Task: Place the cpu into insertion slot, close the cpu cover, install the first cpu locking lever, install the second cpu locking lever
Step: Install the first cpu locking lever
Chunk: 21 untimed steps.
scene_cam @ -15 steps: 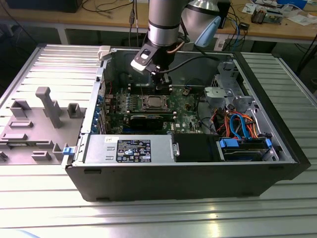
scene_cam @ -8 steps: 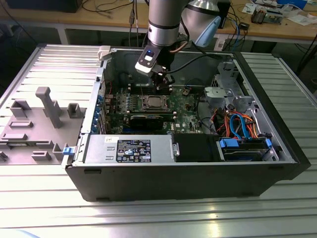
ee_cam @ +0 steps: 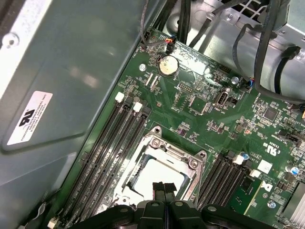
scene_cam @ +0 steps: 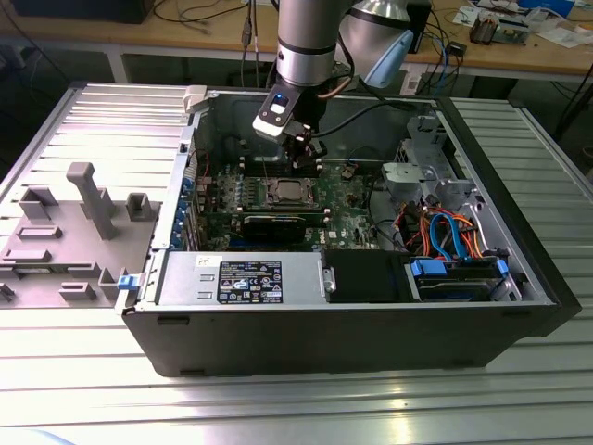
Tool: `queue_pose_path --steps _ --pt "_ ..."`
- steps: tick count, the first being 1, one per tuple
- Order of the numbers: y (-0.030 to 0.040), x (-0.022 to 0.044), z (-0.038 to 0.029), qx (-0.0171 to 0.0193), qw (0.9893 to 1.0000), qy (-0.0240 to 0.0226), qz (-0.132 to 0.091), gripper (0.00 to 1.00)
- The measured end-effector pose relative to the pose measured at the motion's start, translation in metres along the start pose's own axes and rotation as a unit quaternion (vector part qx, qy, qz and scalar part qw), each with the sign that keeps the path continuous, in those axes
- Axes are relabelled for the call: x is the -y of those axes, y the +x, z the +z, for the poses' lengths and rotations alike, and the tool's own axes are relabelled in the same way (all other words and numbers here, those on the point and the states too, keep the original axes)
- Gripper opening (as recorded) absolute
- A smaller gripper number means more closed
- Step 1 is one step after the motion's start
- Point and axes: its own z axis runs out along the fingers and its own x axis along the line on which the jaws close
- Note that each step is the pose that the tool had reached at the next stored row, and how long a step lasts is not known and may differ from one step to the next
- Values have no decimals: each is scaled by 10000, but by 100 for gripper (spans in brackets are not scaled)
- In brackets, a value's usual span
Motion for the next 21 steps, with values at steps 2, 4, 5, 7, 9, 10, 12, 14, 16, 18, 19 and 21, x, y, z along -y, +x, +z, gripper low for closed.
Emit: queue_pose_path --steps 2,4,5,7,9,10,12,14,16,18,19,21 --pt "0 0 0 0 10000 0 0 11" --pt "0 0 0 0 10000 0 -1 11" --pt "0 0 0 0 10000 0 -1 11" --pt "0 0 0 0 10000 0 -19 11" --pt "0 0 0 0 10000 0 -68 11" --pt "0 0 0 1 9999 0 -122 11" --pt "-1 1 0 2 9994 1 -341 11" --pt "0 0 2 4 9984 1 -572 11" --pt "-1 4 3 3 9979 0 -655 11" --pt "-5 6 3 4 9978 0 -656 11" --pt "-8 7 2 4 9978 1 -656 11" --pt "-14 11 2 4 9978 1 -656 11"
